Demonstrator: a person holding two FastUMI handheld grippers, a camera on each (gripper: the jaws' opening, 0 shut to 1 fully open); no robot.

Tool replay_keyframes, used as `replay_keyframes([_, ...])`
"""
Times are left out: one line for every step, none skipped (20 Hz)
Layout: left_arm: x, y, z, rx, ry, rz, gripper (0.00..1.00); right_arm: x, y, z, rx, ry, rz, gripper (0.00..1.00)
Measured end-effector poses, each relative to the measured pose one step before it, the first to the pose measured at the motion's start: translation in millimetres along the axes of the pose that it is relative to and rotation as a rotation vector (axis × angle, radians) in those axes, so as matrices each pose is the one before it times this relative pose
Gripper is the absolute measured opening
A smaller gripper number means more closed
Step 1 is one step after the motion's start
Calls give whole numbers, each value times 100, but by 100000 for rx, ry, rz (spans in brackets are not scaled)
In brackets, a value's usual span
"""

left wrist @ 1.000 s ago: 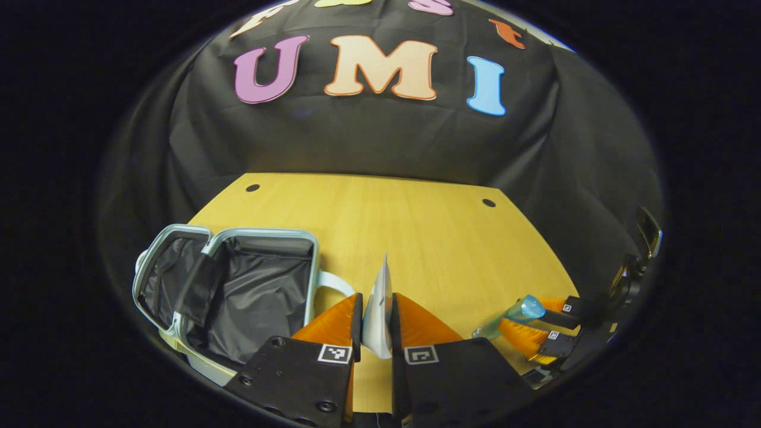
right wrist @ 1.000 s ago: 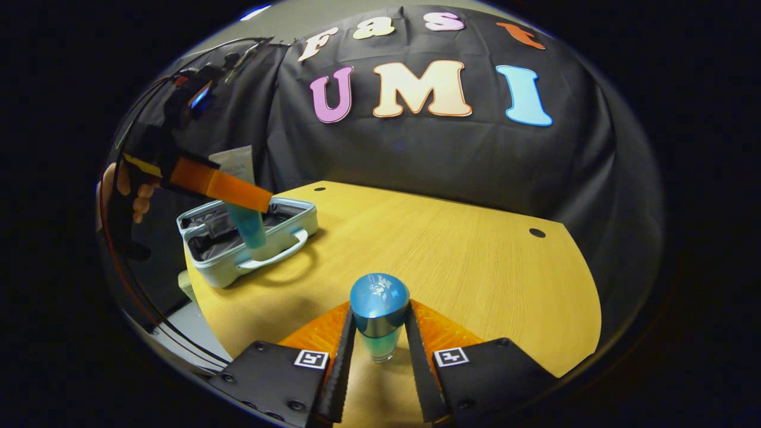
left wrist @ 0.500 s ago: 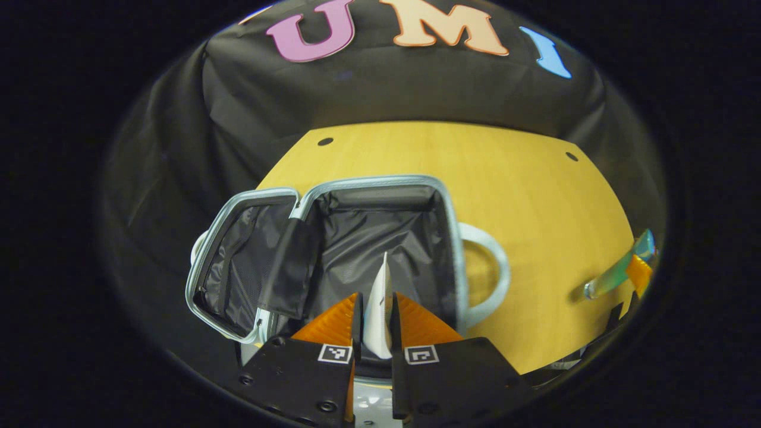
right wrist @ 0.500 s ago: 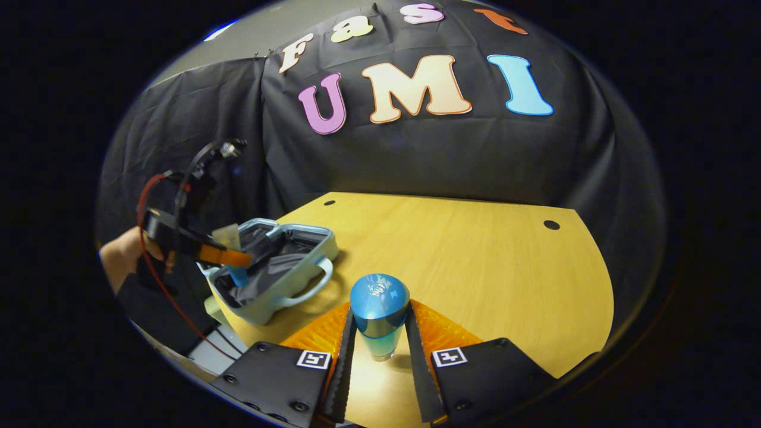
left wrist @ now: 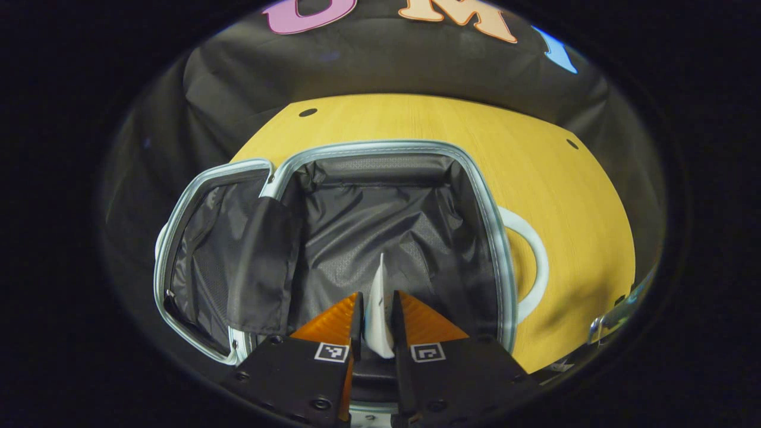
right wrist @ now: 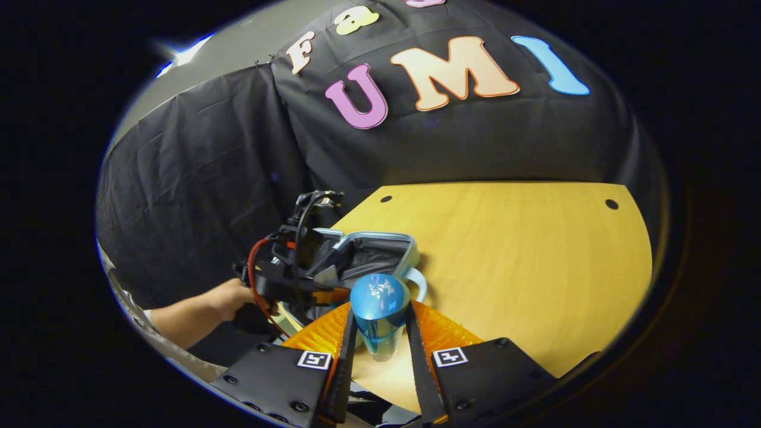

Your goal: First open the suitcase, pack the skin care products into it, and then close the suitcase.

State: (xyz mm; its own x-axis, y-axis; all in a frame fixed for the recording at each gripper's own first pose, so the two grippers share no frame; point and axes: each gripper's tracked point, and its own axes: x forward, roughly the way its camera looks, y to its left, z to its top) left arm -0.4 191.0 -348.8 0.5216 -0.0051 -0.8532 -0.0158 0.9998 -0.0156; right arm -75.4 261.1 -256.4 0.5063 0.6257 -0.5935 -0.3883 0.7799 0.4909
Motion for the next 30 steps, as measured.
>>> replay_keyframes([355,5,-1,-362,415,-1531,24,745,843,106,412,922,1487,47])
replay_keyframes([274,14,-102,-506,31,-1600,25,885,776,86,577,1189,1323,45])
replay_keyframes([133,71,-7,-261,24,-1139,26,764,624,-32,848,1217,1117,47])
replay_keyframes([-433,144,538,-581,-1723,-579,26,699,634,-135,925,1050,933,45])
replay_keyframes([14,-9,584,-442,-2837,-1236,43,778,420,-61,820,970,870,47])
replay_keyframes([-522,194,993,-250,-4052,-1266,60,714,444,-184,895,1269,681,47])
replay_keyframes([-732,221,992,-457,-3419,-1480,76,789,338,-162,822,1182,595,47])
replay_keyframes([-788,623,831,-847,-2855,-882,93,1092,285,-348,640,1574,422,47])
replay_keyframes([-774,777,848,-1082,-2466,-225,90,1070,240,-388,36,2242,337,47])
replay_keyframes([-764,1063,851,-726,-2501,735,88,974,114,-462,-106,1902,-320,47])
replay_keyframes([-709,1552,708,-369,-1812,1984,84,989,-69,-428,-138,1592,-837,47])
replay_keyframes([-591,1614,559,-179,-1566,1906,88,1061,195,-614,-128,1774,-651,44])
replay_keyframes([-360,1915,207,-657,-1271,2126,89,961,96,-514,377,1886,-563,47])
replay_keyframes([-419,2079,249,-1373,-1212,2118,88,1324,51,-782,698,2502,-623,47])
replay_keyframes([-195,1762,-151,-1933,530,1890,89,1074,-137,-781,1096,2491,-1208,48])
replay_keyframes([-215,1922,-355,-2026,75,1736,85,1165,-149,-671,1145,2219,-1475,47])
replay_keyframes([-143,1961,-223,-2178,544,1828,89,876,-99,-492,638,1467,-1778,47])
replay_keyframes([24,2028,-38,-2013,162,1614,89,572,-105,-414,420,1098,-2357,47])
replay_keyframes([86,1870,-11,-2193,129,1853,89,351,34,-191,295,1076,-1025,47])
replay_keyframes([25,1937,-172,-2182,175,1580,89,622,389,413,2285,-2023,-652,48])
replay_keyframes([103,1962,166,-2125,-196,1627,89,299,89,51,755,-380,-1310,48])
replay_keyframes([204,1704,245,-2059,-198,1896,88,266,17,663,978,-1488,-1457,48])
replay_keyframes([218,1699,376,-1869,-453,1789,89,100,35,354,338,-922,-1307,46])
replay_keyframes([393,1539,485,-1744,-764,1373,88,-307,290,604,-321,-1260,-929,47])
replay_keyframes([157,1776,434,-1427,-353,1527,88,145,103,629,-556,-1848,-925,43])
replay_keyframes([318,1434,318,-1527,-301,1015,90,354,-120,394,-578,-2023,-1607,55])
replay_keyframes([280,1292,412,-1453,-249,881,90,-35,303,554,-81,-1695,469,82])
replay_keyframes([351,817,352,-1225,-465,844,91,-199,390,393,555,-1469,248,78])
replay_keyframes([403,823,376,-954,-29,637,90,-113,122,598,112,-1850,-693,86])
replay_keyframes([498,899,202,-852,-144,1170,90,63,-25,533,-703,-2337,-1217,92])
